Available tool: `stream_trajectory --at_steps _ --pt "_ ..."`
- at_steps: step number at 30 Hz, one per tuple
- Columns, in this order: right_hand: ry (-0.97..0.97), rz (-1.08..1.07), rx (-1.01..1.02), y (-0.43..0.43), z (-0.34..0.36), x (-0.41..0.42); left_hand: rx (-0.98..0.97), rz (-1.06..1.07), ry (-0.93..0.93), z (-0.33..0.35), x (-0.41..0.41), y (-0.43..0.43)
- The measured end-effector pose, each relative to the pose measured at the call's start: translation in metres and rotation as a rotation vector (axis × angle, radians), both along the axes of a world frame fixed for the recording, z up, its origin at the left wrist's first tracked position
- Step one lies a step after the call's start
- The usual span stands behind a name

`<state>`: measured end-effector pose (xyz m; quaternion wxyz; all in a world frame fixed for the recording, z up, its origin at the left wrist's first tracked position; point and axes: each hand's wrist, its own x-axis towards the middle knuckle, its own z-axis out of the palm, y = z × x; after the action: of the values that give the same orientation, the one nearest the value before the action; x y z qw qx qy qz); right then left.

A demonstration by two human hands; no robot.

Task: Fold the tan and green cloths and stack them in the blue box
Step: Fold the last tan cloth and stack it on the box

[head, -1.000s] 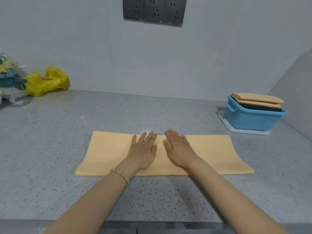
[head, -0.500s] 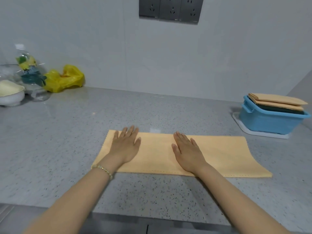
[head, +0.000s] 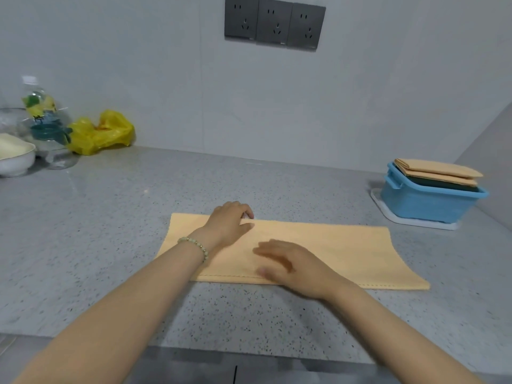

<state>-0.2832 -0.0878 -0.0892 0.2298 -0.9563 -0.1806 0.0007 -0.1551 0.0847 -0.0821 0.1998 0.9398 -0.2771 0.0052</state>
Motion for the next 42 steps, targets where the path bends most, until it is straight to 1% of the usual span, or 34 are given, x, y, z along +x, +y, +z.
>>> stream_trajectory --at_steps 2,4,6,9,13,17,21,22,25,26,29,32,35,37,39,40,41,42 --pt "-0.027 0.081 -0.033 0.002 0.0 -0.008 -0.044 0.014 0.031 0.002 0.004 -0.002" --pt "-0.096 0.112 -0.045 0.001 -0.002 -0.012 -0.077 0.03 0.063 0.003 0.006 0.0" --pt "-0.152 0.107 -0.037 -0.004 -0.002 -0.013 -0.105 0.053 0.082 0.004 0.008 0.003" --pt "-0.179 0.065 -0.03 -0.02 -0.001 -0.01 -0.109 0.106 0.066 0.005 0.01 0.01" --pt "-0.203 -0.071 -0.047 -0.052 0.0 -0.002 -0.18 0.148 0.097 0.006 0.005 0.014" --pt "-0.181 -0.224 -0.068 -0.085 0.002 0.007 -0.193 0.076 0.1 0.007 -0.006 0.005" --pt "-0.157 -0.349 -0.073 -0.111 0.0 0.014 -0.174 -0.023 0.177 0.005 -0.02 -0.011" --pt "-0.166 -0.39 -0.043 -0.115 -0.001 0.015 -0.158 -0.036 0.171 0.003 -0.022 -0.015" --pt "-0.18 -0.53 0.158 -0.115 -0.008 0.014 -0.074 -0.059 0.065 -0.005 -0.026 -0.022" --pt "-0.182 -0.582 0.203 -0.113 -0.01 0.015 -0.044 -0.087 0.056 -0.008 -0.027 -0.023" --pt "-0.192 -0.667 0.224 -0.105 -0.016 0.016 0.065 -0.191 0.062 -0.022 -0.028 -0.024" --pt "-0.226 -0.659 0.199 -0.103 -0.018 0.017 0.118 -0.208 0.049 -0.031 -0.027 -0.023" --pt "-0.22 -0.644 0.185 -0.104 -0.021 0.016 0.151 -0.205 0.027 -0.034 -0.026 -0.024" --pt "-0.205 -0.635 0.224 -0.104 -0.02 0.014 0.101 -0.23 0.05 -0.032 -0.026 -0.022" --pt "-0.194 -0.597 0.326 -0.107 -0.014 0.009 -0.022 -0.27 0.049 -0.025 -0.025 -0.014" --pt "-0.201 -0.558 0.333 -0.111 -0.011 0.005 -0.076 -0.286 0.014 -0.02 -0.024 -0.007" --pt "-0.211 -0.503 0.274 -0.117 -0.007 -0.001 -0.093 -0.3 -0.034 -0.017 -0.023 0.001" --pt "-0.221 -0.437 0.153 -0.124 -0.003 -0.009 -0.069 -0.307 -0.092 -0.015 -0.021 0.011"
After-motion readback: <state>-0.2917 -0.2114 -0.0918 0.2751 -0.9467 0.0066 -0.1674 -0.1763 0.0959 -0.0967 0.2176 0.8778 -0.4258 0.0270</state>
